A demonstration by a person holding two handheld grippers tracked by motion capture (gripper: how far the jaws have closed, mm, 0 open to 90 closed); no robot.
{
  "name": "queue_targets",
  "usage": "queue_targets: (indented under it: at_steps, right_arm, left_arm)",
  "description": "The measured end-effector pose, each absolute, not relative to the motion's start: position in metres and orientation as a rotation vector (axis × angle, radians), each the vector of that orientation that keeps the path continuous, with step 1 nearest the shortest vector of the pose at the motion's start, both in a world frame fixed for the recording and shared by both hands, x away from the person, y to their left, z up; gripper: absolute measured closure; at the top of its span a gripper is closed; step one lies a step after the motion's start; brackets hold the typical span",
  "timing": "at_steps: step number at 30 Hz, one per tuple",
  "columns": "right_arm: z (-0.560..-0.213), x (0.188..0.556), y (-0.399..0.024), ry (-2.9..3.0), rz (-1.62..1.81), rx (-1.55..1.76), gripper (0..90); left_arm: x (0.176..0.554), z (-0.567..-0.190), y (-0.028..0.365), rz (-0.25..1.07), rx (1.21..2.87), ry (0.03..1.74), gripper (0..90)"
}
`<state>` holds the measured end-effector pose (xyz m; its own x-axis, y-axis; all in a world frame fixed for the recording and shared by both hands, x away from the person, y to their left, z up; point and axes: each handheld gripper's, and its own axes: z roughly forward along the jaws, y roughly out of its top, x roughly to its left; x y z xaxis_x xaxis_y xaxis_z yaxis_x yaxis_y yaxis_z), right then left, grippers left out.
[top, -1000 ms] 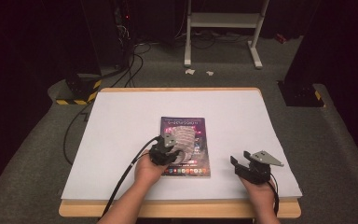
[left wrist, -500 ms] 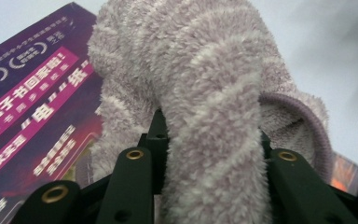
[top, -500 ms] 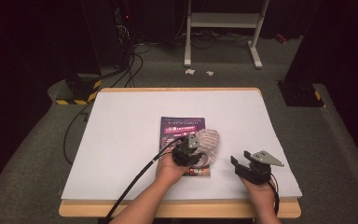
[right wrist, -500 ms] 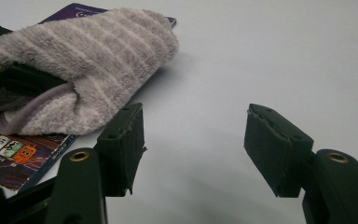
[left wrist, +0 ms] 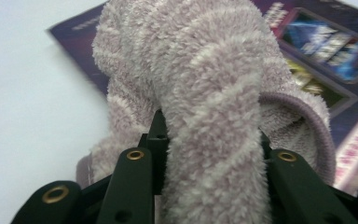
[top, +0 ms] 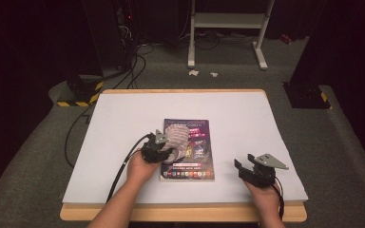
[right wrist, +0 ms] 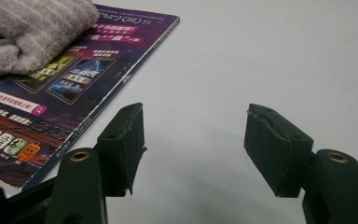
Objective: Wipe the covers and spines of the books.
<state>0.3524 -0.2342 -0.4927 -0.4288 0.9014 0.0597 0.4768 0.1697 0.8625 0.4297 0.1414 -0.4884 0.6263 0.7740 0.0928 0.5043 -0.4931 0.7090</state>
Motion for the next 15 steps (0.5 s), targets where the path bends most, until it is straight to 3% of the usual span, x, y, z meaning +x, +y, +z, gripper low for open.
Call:
queue_targets:
  at_steps: [9, 15]
  right_arm:
    - [-0.492, 0.353, -0.237, 1.975, 1.207, 1.307, 37.8]
    - [-0.492, 0.353, -0.236, 1.978, 1.209, 1.298, 37.9]
  left_arm:
    - [0.457, -0.486, 0.114, 0.558, 2.223, 1.025, 66.1]
    - [0.466, -0.487, 0.064, 0.511, 2.233, 0.948, 66.3]
